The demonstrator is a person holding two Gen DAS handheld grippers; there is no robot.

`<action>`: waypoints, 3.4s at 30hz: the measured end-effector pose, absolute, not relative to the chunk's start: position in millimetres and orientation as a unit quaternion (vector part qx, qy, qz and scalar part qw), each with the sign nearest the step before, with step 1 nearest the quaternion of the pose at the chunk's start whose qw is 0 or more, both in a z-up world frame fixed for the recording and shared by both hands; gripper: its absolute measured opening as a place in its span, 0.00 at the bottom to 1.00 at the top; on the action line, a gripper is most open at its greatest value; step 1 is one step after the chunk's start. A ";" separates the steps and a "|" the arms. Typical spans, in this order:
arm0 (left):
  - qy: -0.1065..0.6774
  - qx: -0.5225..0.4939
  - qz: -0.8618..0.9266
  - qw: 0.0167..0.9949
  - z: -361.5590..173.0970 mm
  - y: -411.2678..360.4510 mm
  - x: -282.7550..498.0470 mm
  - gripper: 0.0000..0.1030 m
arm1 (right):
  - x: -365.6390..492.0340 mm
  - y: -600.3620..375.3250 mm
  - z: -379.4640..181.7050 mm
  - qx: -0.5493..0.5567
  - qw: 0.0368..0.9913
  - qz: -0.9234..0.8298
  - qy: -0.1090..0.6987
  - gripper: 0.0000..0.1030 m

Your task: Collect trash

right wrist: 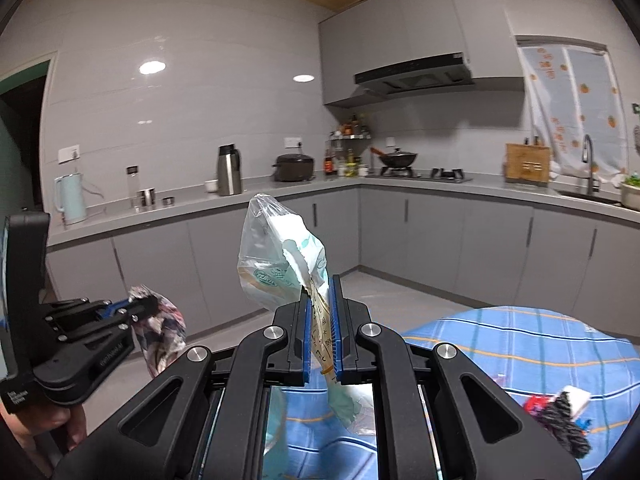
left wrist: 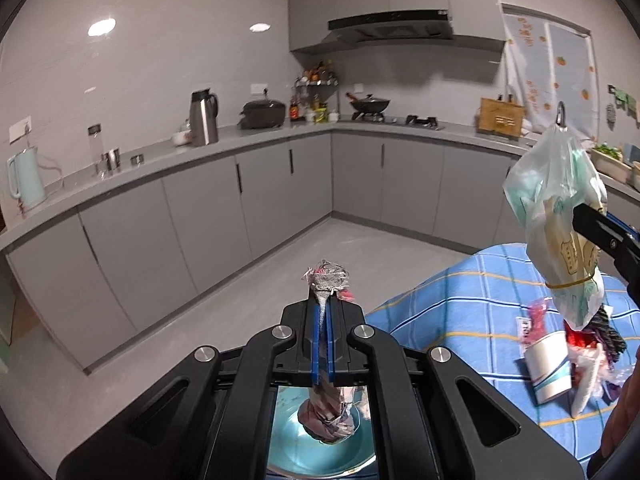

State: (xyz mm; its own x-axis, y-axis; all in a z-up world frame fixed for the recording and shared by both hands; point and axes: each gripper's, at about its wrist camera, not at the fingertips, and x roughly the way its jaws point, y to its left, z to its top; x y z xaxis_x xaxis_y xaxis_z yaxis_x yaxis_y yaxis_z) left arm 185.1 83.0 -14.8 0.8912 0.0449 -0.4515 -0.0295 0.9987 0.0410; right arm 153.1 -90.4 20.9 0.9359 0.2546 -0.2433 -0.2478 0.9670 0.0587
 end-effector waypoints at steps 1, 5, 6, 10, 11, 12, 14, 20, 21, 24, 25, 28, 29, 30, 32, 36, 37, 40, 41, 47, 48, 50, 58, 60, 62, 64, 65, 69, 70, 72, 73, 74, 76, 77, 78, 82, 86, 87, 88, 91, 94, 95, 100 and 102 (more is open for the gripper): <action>0.235 0.014 0.024 0.972 -17.2 88.0 186.6 0.02 | 155.7 -85.4 20.1 0.013 0.983 0.133 0.127 0.09; 0.244 0.004 0.037 0.969 -24.4 103.7 192.6 0.02 | 168.0 -66.3 15.4 0.013 0.979 0.153 0.137 0.09; 0.246 0.001 0.041 0.968 -25.9 107.4 193.7 0.02 | 172.0 -61.1 14.0 0.017 0.977 0.161 0.141 0.09; 0.253 -0.008 0.052 0.966 -31.3 118.9 196.6 0.02 | 183.2 -49.8 9.4 0.032 0.971 0.183 0.154 0.09; 0.255 -0.011 0.054 0.966 -32.9 121.1 197.2 0.02 | 185.6 -47.1 8.4 0.035 0.969 0.187 0.157 0.09; 0.256 -0.013 0.054 0.965 -34.3 122.6 198.1 0.03 | 189.2 -43.8 6.6 0.040 0.967 0.194 0.161 0.09; 0.259 -0.017 0.056 0.964 -37.4 125.7 199.3 0.03 | 193.6 -39.6 3.5 0.047 0.964 0.203 0.167 0.09; 0.265 -0.023 0.056 0.962 -45.3 128.9 204.9 0.03 | 207.9 -26.5 -7.3 0.066 0.955 0.224 0.184 0.09; 0.267 -0.025 0.056 0.962 -47.1 129.3 205.9 0.03 | 211.1 -24.4 -10.4 0.068 0.953 0.228 0.189 0.09; 0.275 -0.028 0.059 0.959 -54.9 133.0 211.4 0.03 | 217.8 -16.8 -22.1 0.072 0.947 0.238 0.203 0.09; 0.277 -0.029 0.061 0.959 -57.0 134.3 212.7 0.03 | 220.1 -14.7 -25.3 0.073 0.945 0.241 0.207 0.09; 0.283 -0.031 0.063 0.956 -63.7 137.8 216.4 0.03 | 227.3 -7.4 -33.6 0.078 0.939 0.251 0.220 0.09; 0.285 -0.031 0.065 0.956 -65.6 138.5 217.5 0.03 | 228.5 -4.8 -35.3 0.080 0.938 0.255 0.221 0.09; 0.286 -0.031 0.067 0.956 -66.8 139.0 219.0 0.04 | 231.0 -2.3 -36.6 0.082 0.935 0.260 0.225 0.09; 0.291 -0.034 0.068 0.954 -71.4 141.8 222.3 0.05 | 232.9 2.3 -39.4 0.078 0.934 0.262 0.228 0.09; 0.299 -0.036 0.073 0.951 -78.9 146.2 226.5 0.06 | 236.0 8.0 -47.5 0.073 0.931 0.266 0.238 0.09; 0.301 -0.034 0.076 0.950 -81.4 146.8 227.3 0.06 | 237.4 8.2 -49.6 0.072 0.931 0.265 0.241 0.09; 0.309 -0.033 0.078 0.947 -89.9 148.8 229.5 0.06 | 242.0 12.5 -57.3 0.066 0.930 0.261 0.249 0.09; 0.312 -0.034 0.077 0.946 -92.5 149.0 230.4 0.06 | 243.3 13.5 -58.5 0.065 0.930 0.261 0.250 0.09; 0.324 -0.034 0.080 0.942 -103.6 149.5 234.1 0.06 | 247.3 15.5 -70.9 0.059 0.926 0.263 0.264 0.09; 0.324 -0.034 0.080 0.942 -104.3 149.8 234.8 0.06 | 248.0 15.9 -73.1 0.059 0.925 0.264 0.267 0.09; 0.326 -0.033 0.082 0.941 -106.7 150.5 235.6 0.06 | 249.2 15.4 -76.0 0.059 0.924 0.264 0.270 0.09; 0.332 -0.036 0.090 0.938 -111.4 153.8 238.1 0.30 | 256.0 12.3 -82.1 0.067 0.917 0.275 0.280 0.16; 0.325 -0.036 0.095 0.940 -109.7 154.9 235.7 0.44 | 257.1 9.8 -83.9 0.071 0.916 0.275 0.283 0.25; 0.325 -0.036 0.098 0.940 -107.5 152.0 235.0 0.45 | 257.1 8.9 -85.9 0.069 0.917 0.271 0.285 0.28; 0.324 -0.036 0.102 0.940 -107.3 152.8 234.1 0.51 | 256.2 6.0 -86.4 0.073 0.917 0.270 0.284 0.36; 0.323 -0.034 0.105 0.940 -106.7 152.7 233.6 0.52 | 255.3 4.1 -85.8 0.072 0.919 0.266 0.282 0.36; 0.322 -0.034 0.107 0.940 -106.2 154.1 231.5 0.54 | 251.1 -5.8 -84.5 0.072 0.922 0.255 0.283 0.36; 0.321 -0.032 0.107 0.940 -106.1 153.4 230.3 0.55 | 248.6 -8.6 -83.7 0.070 0.923 0.251 0.282 0.36; 0.320 -0.030 0.104 0.941 -105.7 150.5 228.6 0.58 | 243.5 -13.3 -82.5 0.066 0.925 0.246 0.282 0.36; 0.320 -0.029 0.100 0.942 -105.2 147.4 227.4 0.59 | 240.2 -15.9 -82.0 0.064 0.926 0.245 0.281 0.36; 0.319 -0.027 0.096 0.943 -104.2 144.0 225.9 0.60 | 236.9 -18.8 -81.2 0.063 0.927 0.242 0.281 0.36; 0.315 -0.023 0.089 0.945 -101.8 136.7 223.2 0.61 | 227.0 -30.9 -79.0 0.057 0.932 0.229 0.277 0.36; 0.314 -0.020 0.085 0.946 -100.7 131.5 222.0 0.62 | 222.8 -37.3 -78.3 0.057 0.933 0.222 0.276 0.36; 0.313 -0.018 0.079 0.946 -99.9 125.8 221.2 0.64 | 217.2 -46.3 -76.3 0.057 0.936 0.212 0.274 0.38; 0.313 -0.007 0.053 0.948 -98.5 99.1 218.0 0.65 | 194.7 -73.6 -68.2 0.043 0.949 0.177 0.257 0.40; 0.311 0.009 0.022 0.950 -97.3 63.9 209.8 0.71 | 172.8 -103.2 -64.0 0.032 0.959 0.145 0.242 0.42; 0.311 0.014 0.012 0.950 -97.0 54.0 208.7 0.72 | 166.6 -113.6 -63.4 0.032 0.961 0.135 0.238 0.42; 0.311 0.018 0.006 0.950 -96.9 48.0 207.8 0.72 | 161.2 -122.6 -63.1 0.032 0.964 0.124 0.234 0.43; 0.312 0.033 -0.021 0.949 -98.8 17.5 202.9 0.76 | 144.7 -148.8 -61.4 0.031 0.969 0.097 0.225 0.44; 0.314 0.045 -0.042 0.948 -102.4 -7.0 198.9 0.78 | 124.0 -174.4 -64.1 0.023 0.974 0.064 0.214 0.46; 0.315 0.049 -0.048 0.947 -103.9 -15.5 197.7 0.79 | 116.6 -184.1 -66.2 0.020 0.975 0.052 0.213 0.47; 0.320 0.063 -0.075 0.942 -113.2 -50.4 191.5 0.81 | 95.7 -219.2 -84.7 0.019 0.975 0.006 0.222 0.47; 0.323 0.065 -0.086 0.940 -116.6 -62.5 189.0 0.85 | 89.8 -230.9 -92.2 0.020 0.973 -0.011 0.229 0.47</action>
